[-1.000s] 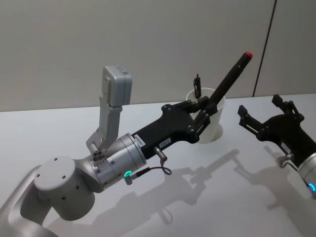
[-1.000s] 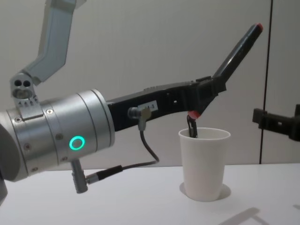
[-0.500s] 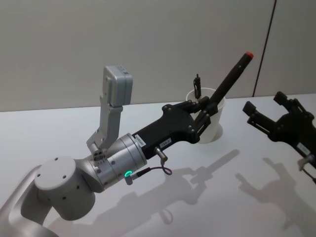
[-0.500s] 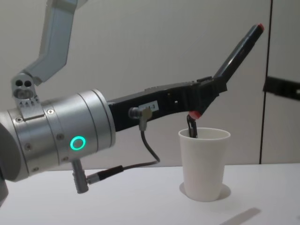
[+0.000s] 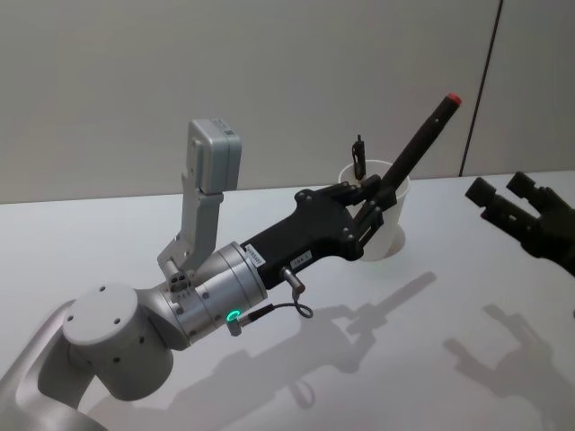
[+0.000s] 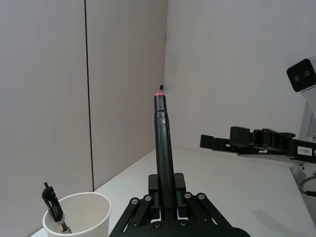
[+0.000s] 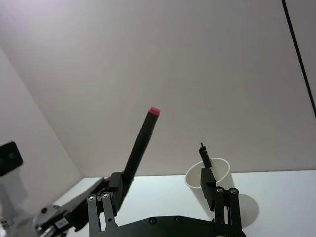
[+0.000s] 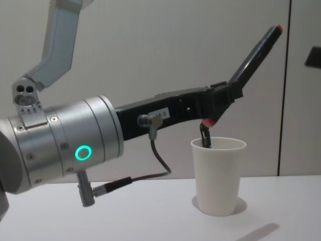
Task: Place the pen into the pen holder.
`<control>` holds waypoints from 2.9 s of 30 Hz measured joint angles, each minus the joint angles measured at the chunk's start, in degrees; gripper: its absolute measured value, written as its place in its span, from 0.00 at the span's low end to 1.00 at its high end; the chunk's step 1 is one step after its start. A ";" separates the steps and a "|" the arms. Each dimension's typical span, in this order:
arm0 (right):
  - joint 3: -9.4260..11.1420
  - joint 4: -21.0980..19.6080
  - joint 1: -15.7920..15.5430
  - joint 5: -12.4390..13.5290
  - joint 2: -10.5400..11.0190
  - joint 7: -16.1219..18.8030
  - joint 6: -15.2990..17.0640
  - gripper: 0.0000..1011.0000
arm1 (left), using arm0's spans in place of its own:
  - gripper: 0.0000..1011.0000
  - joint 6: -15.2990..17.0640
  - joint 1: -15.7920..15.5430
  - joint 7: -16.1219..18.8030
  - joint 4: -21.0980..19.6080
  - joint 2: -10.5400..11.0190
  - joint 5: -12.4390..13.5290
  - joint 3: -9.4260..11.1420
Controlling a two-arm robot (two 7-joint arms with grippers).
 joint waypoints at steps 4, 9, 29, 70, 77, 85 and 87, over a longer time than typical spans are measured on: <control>0.40 -0.19 0.01 4.28 0.08 -0.11 0.92 0.99 | 0.18 0.00 0.00 0.00 0.00 0.00 0.00 0.00; 0.13 -0.03 1.08 8.59 -0.95 -1.85 2.27 0.99 | 0.18 0.00 0.00 0.00 0.00 0.01 0.00 0.00; -4.01 2.87 6.68 11.90 -6.20 -5.57 6.11 0.99 | 0.18 0.00 0.00 0.01 0.00 0.01 0.00 0.00; -9.68 8.09 13.08 8.09 -12.78 -6.69 5.35 0.85 | 0.18 0.00 0.00 0.01 0.00 0.00 0.00 0.00; -9.87 8.28 13.25 8.00 -12.97 -6.65 5.29 0.67 | 0.18 0.00 0.01 0.01 0.00 0.00 0.00 0.00; -9.98 8.39 13.38 7.96 -13.08 -6.63 5.24 0.41 | 0.18 0.00 0.00 0.01 0.00 0.01 0.00 0.00; -9.99 8.40 13.39 7.96 -13.10 -6.63 5.23 0.35 | 0.18 0.00 0.00 0.01 0.00 0.01 0.00 0.00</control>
